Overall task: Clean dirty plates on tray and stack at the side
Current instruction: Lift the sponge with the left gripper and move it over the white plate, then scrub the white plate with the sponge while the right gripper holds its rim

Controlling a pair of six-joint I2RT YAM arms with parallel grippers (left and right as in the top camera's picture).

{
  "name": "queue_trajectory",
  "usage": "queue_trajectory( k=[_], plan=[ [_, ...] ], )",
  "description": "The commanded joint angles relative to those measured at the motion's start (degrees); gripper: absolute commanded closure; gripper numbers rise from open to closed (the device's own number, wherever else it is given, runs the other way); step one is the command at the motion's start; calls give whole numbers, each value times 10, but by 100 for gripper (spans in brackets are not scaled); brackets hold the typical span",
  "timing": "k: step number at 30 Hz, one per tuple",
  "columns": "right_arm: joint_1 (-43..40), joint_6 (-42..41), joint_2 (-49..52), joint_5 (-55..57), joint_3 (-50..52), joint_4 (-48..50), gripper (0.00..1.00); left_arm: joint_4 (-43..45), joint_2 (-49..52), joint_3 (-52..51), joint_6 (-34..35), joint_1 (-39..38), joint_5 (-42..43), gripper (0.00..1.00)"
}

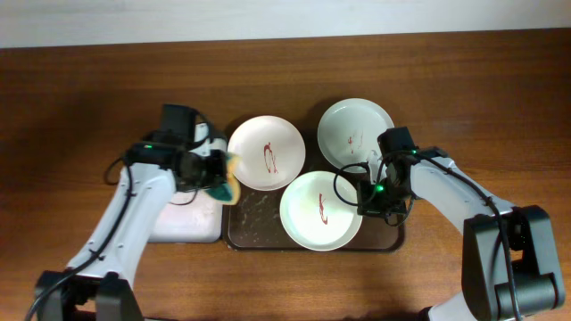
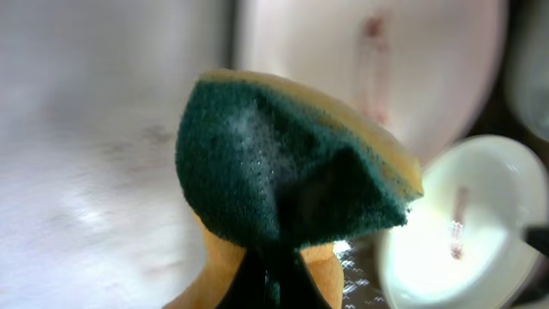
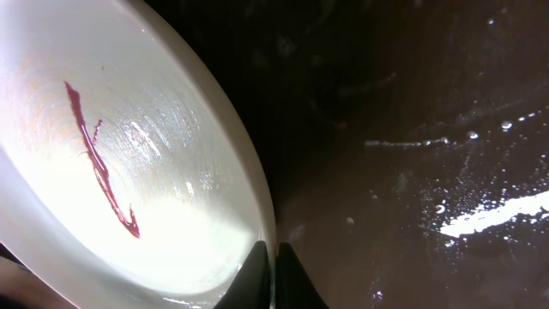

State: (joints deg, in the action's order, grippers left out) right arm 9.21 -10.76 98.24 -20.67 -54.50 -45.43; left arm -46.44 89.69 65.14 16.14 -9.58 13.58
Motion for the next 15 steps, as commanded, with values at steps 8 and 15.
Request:
queue_trajectory(
  k=[8,15],
  plan=[
    [6,-5,5,3,-4,0,96,221,137,4,160,-256,50,100],
    [6,-5,5,3,-4,0,96,299,201,4,160,-333,-7,100]
  ],
)
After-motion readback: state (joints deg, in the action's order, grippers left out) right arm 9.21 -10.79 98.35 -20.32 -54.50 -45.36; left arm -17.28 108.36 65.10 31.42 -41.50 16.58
